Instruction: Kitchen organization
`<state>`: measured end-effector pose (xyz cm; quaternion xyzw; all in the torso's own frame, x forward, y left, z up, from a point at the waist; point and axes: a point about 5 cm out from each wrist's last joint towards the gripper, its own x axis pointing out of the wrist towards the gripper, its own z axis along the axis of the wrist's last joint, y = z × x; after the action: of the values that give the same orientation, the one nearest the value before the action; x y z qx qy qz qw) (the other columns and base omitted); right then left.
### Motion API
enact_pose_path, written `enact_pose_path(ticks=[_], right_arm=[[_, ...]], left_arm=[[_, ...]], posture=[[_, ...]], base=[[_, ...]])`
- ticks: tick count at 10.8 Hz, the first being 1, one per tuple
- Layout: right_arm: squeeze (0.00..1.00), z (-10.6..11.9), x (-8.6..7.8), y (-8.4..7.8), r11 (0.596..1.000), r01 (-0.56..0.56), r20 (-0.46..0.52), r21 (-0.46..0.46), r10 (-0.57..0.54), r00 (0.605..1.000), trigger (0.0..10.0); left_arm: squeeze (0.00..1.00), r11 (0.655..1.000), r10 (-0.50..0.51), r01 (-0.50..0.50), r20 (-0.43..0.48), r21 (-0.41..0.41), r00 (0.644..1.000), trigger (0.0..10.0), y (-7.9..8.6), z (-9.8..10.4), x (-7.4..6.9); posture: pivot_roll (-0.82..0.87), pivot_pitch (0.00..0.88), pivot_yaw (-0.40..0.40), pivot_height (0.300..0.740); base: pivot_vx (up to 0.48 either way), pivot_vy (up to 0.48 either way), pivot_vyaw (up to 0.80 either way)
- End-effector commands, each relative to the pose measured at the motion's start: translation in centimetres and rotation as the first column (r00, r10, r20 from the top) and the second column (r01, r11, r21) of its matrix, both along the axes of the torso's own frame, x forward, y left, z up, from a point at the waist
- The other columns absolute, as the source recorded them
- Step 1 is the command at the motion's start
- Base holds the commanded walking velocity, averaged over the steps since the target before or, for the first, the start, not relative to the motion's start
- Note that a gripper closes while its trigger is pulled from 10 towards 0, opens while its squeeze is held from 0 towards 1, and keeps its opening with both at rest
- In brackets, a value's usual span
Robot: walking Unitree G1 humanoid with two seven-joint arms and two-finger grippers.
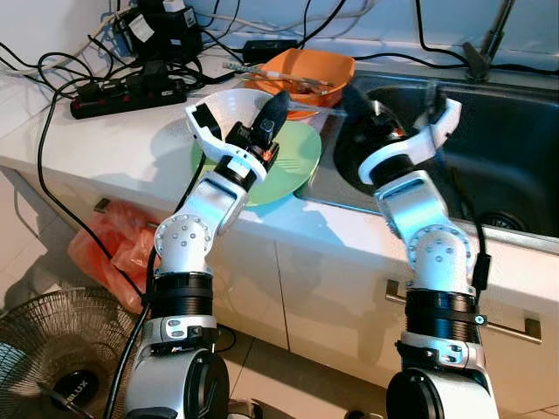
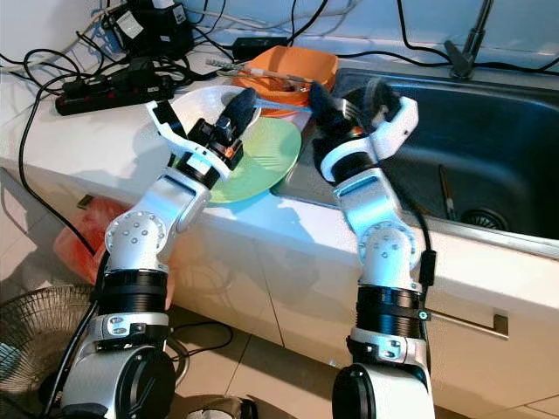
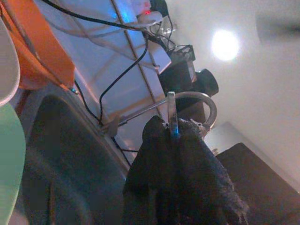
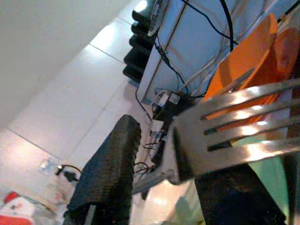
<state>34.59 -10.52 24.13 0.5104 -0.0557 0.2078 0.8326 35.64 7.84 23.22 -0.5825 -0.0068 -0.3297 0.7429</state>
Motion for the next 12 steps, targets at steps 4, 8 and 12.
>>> enact_pose_path(ticks=[4,8,12], right_arm=[[0.0,1.2,-0.3,3.8,0.985,-0.121,-0.002,0.12,0.123,0.992,0.0],[0.0,1.2,-0.1,3.4,0.989,-0.093,-0.011,0.119,0.095,0.995,0.0],[0.0,1.3,0.3,2.3,0.993,-0.039,-0.019,0.111,0.041,0.999,0.0]], left_arm=[[0.0,1.0,-0.024,0.024,-0.022,-0.015,0.999,0.0,-1.1,-0.8,-0.3],[0.0,1.0,-0.011,0.011,-0.04,0.007,0.999,0.0,-1.1,-1.2,-0.2],[1.0,0.996,0.001,0.006,-0.074,0.094,0.997,10.0,-1.6,-1.9,0.0]], posture=[[0.09,0.049,0.131,0.74],[0.09,0.05,0.13,0.74],[0.09,0.053,0.129,0.74]], base=[[0.0,0.0,0.0],[0.0,0.0,0.0],[0.0,0.0,0.0]])
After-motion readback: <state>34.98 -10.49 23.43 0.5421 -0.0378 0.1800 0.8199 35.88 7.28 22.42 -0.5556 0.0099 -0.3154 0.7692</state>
